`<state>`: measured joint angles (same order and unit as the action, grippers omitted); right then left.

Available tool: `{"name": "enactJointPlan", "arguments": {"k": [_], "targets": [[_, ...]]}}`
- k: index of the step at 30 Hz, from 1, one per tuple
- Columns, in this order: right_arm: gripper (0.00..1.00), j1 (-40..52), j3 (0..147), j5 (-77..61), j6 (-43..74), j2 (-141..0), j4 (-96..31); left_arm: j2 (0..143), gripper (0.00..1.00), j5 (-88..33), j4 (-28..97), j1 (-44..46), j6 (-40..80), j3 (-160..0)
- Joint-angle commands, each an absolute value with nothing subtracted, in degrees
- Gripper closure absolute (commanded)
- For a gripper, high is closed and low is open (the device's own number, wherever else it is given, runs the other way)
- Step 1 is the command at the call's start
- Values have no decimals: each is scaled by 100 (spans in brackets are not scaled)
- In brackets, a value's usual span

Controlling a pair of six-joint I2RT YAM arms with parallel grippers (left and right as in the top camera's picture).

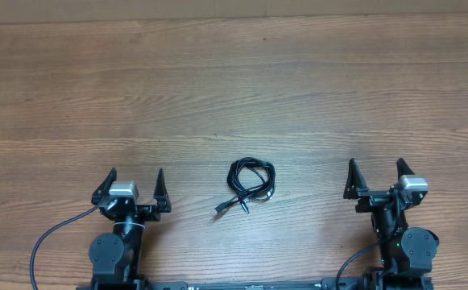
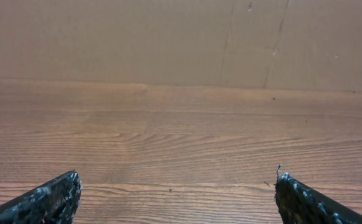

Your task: Untangle cables

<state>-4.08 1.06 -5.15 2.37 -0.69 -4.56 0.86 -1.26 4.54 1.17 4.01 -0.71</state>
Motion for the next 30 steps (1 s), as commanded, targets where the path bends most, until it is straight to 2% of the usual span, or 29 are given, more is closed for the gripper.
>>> {"name": "enactJointPlan", "arguments": {"k": [1, 17, 22, 30], "targets": [[0, -377, 45, -521, 259, -16, -432, 25, 1, -71, 443, 154, 274, -32], [0, -377, 45, -521, 259, -16, -432, 25, 0, -143, 283, 154, 281, -32], [0, -377, 45, -521, 259, -16, -432, 25, 0, -921, 233, 154, 368, -56], [0, -377, 45, -521, 259, -16, -432, 27, 0, -1280, 648, 154, 456, -318]]}}
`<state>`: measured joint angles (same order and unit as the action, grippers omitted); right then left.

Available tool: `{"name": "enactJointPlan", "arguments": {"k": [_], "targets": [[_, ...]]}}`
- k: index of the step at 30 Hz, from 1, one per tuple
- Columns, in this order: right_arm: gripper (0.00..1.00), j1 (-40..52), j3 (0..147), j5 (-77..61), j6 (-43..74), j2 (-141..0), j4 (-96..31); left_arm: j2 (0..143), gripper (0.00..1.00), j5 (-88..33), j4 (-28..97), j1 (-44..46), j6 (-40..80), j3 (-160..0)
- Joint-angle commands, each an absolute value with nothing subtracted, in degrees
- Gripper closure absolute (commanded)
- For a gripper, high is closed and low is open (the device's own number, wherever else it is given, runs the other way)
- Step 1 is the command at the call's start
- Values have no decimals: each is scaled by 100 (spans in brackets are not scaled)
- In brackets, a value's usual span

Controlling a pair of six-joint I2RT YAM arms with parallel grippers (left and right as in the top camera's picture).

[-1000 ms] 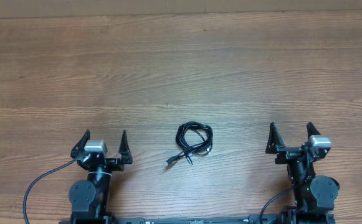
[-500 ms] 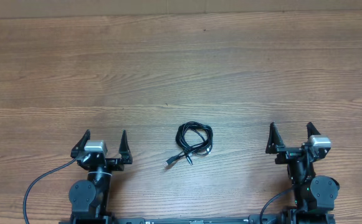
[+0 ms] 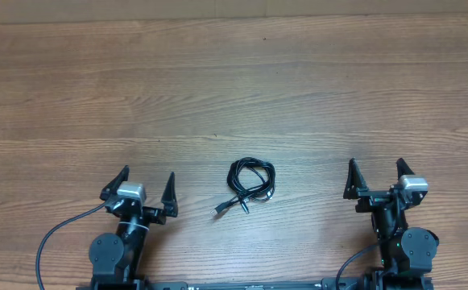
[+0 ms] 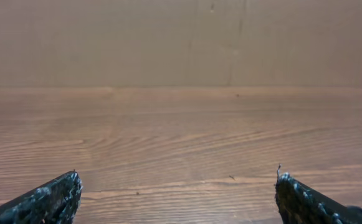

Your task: Untangle cables

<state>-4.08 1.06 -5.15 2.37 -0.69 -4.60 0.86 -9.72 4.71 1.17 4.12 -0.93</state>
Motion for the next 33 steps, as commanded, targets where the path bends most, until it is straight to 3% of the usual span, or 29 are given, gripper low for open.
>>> {"name": "enactJointPlan", "arguments": {"k": [1, 13, 21, 33], "targets": [[0, -377, 45, -521, 259, -16, -432, 27, 0, -1275, 777, 154, 473, -443], [0, -377, 45, -521, 259, -16, -432, 906, 0, -1256, 2620, 154, 471, -2567], [0, -377, 45, -521, 259, -16, -432, 2696, 1, -1317, 3675, 154, 469, -4484], [0, -377, 45, -521, 259, -16, -432, 5653, 1, -2327, 6473, 163, 539, -7596]]}}
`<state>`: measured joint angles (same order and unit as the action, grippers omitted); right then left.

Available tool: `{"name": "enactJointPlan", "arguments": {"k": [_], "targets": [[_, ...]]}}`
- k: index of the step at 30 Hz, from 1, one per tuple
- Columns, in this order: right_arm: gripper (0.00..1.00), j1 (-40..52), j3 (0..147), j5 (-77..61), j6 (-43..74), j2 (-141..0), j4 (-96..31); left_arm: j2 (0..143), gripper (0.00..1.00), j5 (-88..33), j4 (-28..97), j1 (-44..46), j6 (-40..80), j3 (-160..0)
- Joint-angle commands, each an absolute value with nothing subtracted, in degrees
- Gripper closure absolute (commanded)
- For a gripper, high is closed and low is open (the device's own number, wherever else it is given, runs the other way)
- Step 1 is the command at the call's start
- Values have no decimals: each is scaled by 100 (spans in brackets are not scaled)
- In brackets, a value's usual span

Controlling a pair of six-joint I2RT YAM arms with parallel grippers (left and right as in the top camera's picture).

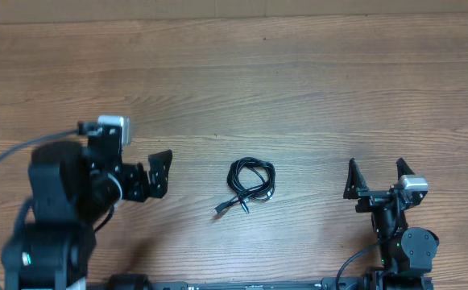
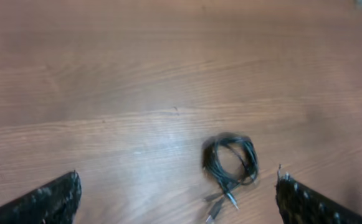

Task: Untangle cables
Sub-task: 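Move the left gripper over the black cable coil and descend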

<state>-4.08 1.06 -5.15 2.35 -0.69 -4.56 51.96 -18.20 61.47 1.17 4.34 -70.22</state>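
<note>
A small black cable (image 1: 251, 180) lies coiled and tangled on the wooden table (image 1: 298, 89), near the middle. Its plug ends (image 1: 221, 209) stick out toward the front left. In the left wrist view the coil (image 2: 231, 160) sits right of centre, with the plugs (image 2: 219, 204) below it. My left gripper (image 1: 155, 173) is raised left of the cable and turned toward it. It is open, and in its own view (image 2: 177, 190) nothing lies between its fingers. My right gripper (image 1: 375, 171) rests at the front right, open and empty.
A cardboard wall (image 1: 234, 8) runs along the table's far edge. The left arm's grey lead (image 1: 8, 157) loops off its left side. The right arm's base (image 1: 411, 246) stands at the front right edge.
My left arm has risen from its rest pose, moved back and left, and tilted down. The cable, unseen in its view before, now shows there. The cable and right arm have not moved.
Both arms first rested at the front edge, grippers open, with the coil between them. Then the left gripper had turned slightly right, looking across bare table to the wall. Now it is lifted and looks down at the cable, which lies as before.
</note>
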Motion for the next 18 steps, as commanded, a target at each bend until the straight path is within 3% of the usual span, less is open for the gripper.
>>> {"name": "enactJointPlan", "arguments": {"k": [1, 5, 13, 18], "targets": [[0, -377, 45, -521, 259, -16, -432, 5857, 0, -2552, 6598, 165, 626, -7741], [0, -377, 45, -521, 259, -19, -432, 6471, 1, -3468, 6541, 163, 1096, -7800], [0, -377, 45, -521, 259, -16, -432, 7629, 0, -3334, 6521, 307, 1487, -7800], [0, -377, 45, -521, 259, -16, -432, 8180, 14, -2062, 6823, 1007, 2196, -7797]]}}
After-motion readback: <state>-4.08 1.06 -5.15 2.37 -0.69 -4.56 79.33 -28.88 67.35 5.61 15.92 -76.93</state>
